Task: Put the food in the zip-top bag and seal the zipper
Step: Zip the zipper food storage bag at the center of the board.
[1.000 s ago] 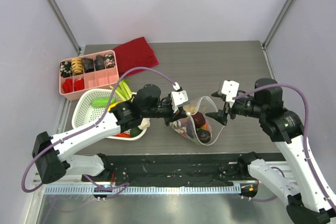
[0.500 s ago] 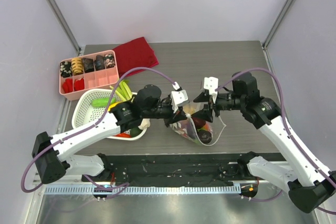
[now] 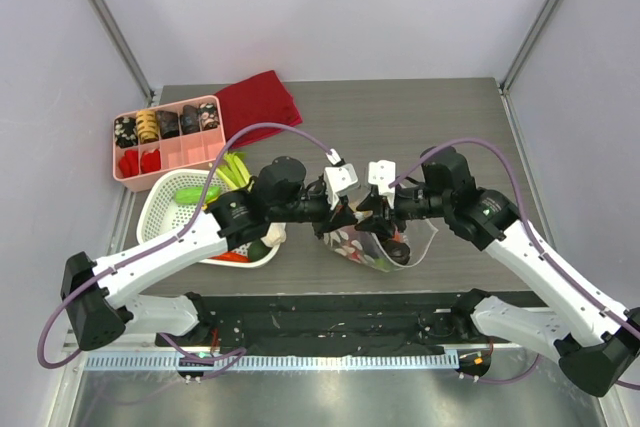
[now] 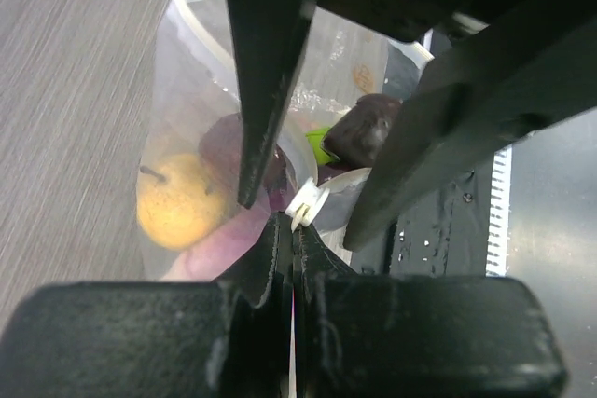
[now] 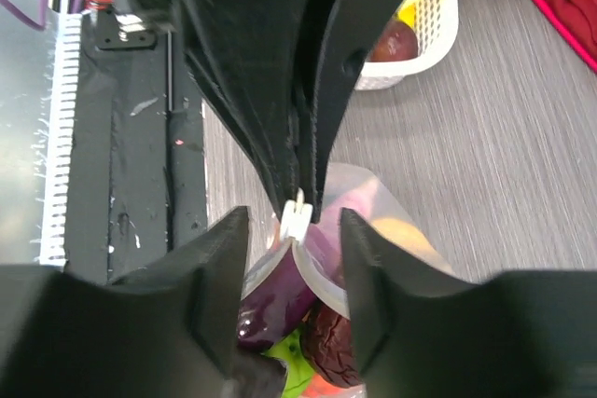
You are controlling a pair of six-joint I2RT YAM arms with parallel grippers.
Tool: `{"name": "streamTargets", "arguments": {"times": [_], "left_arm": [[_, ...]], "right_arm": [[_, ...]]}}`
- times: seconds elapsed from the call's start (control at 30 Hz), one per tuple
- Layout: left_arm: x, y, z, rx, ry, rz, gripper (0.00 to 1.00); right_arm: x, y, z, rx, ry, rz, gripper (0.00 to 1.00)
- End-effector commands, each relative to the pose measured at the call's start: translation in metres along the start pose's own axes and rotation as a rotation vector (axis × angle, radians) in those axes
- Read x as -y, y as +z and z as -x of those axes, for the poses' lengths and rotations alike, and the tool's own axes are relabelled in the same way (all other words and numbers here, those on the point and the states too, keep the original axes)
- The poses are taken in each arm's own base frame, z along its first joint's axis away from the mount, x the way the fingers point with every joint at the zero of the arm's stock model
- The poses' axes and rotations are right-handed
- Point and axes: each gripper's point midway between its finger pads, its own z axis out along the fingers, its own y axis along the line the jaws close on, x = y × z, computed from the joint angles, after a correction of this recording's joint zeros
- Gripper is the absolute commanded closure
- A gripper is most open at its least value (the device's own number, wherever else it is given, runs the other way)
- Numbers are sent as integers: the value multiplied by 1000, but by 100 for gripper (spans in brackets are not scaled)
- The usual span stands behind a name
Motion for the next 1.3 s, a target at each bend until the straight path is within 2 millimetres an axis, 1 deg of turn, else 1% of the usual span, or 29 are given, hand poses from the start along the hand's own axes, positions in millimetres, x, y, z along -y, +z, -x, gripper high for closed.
{"name": "streamTargets", "arguments": {"times": [0.0, 0.07, 0.1, 0.17, 0.2, 0.3, 0.33, 0.47, 0.57, 0.77, 0.83, 1.07, 1.23, 1.27], "left_arm": [[4, -11, 32, 86, -3, 0, 100], [4, -12, 32, 84, -2, 5, 100], [3, -13, 32, 86, 4, 9, 100], [2, -14, 33, 86, 6, 12, 100], [1, -14, 32, 83, 4, 15, 100], [-3, -17, 32, 88, -14, 31, 100], [-11, -19, 33, 93, -40, 47, 100], [-25, -29, 40, 119, -59, 89, 100], [-31, -36, 46, 142, -74, 108, 100], [-42, -50, 49, 154, -85, 144, 100], [-50, -56, 51, 160, -90, 168, 100], [-77, -86, 60, 203, -106, 275, 100], [-99, -105, 58, 223, -130, 361, 100], [-102, -107, 57, 222, -130, 371, 100]], "right_arm": [[10, 2, 5, 7, -44, -44, 61], [10, 2, 6, 9, -37, -52, 68], [10, 1, 7, 13, -41, -56, 76], [11, -1, 8, 16, -45, -69, 83], [11, -2, 9, 18, -48, -77, 89], [11, -6, 8, 10, -55, -93, 97], [11, -7, 7, 4, -56, -96, 98], [8, -10, -4, -39, -49, -95, 99], [8, -13, -10, -70, -45, -102, 99], [10, -21, -19, -128, -52, -130, 99], [9, -23, -24, -149, -49, -134, 99], [10, -44, -43, -234, -62, -198, 99], [6, -59, -55, -286, -39, -221, 99], [2, -62, -60, -302, -26, -218, 99]]}}
